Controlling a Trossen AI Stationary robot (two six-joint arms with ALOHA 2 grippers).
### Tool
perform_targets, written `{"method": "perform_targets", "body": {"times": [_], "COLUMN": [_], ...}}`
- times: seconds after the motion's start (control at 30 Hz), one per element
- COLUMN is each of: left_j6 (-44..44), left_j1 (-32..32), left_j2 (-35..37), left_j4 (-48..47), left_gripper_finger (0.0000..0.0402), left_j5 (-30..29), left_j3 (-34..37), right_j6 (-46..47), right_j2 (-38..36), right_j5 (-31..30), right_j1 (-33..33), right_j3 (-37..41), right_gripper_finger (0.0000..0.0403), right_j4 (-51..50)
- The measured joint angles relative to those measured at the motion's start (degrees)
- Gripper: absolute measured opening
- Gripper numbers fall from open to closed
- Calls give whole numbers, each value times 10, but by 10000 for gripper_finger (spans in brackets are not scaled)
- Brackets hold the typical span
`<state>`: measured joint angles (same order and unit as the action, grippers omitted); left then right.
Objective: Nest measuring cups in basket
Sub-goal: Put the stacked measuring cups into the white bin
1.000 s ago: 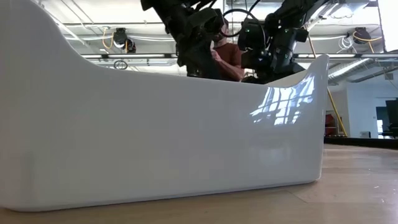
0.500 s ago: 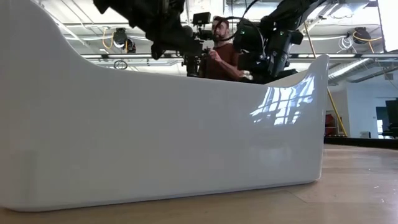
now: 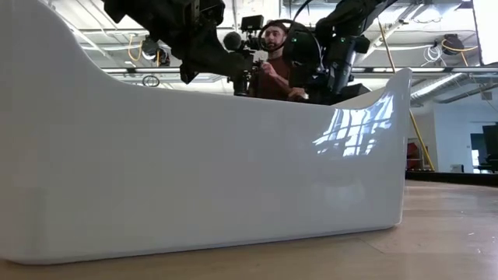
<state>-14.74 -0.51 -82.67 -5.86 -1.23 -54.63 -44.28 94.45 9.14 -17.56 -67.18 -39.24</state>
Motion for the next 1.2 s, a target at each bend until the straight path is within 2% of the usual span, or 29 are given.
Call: {"method": "perform_targets", "body": {"times": [0.27,0.4,0.73,0.97,1.2], "left_j6": [-1,-5,-8,-8,-8], "left_j1": [0,0,-5,-8,-8], "left_j2": [0,0,0,0,0], "left_j4": [0,1,0,-4,-4], "left_gripper_finger": [4,14,4,19,4], "left_j5": [0,0,6,7,9], "left_j3": [0,0,0,0,0], "right_j6": [-14,-17,-27,-13,-3], "right_j2": [15,25,88,81,81], "right_j5": [-1,-1,1,1,2], "right_j1": [4,8,22,31,31], "right_j3": [-1,-21,-58,-58,-58], "right_gripper_finger": [299,299,299,299,299], "right_j4": [18,19,-5,-5,-16]}}
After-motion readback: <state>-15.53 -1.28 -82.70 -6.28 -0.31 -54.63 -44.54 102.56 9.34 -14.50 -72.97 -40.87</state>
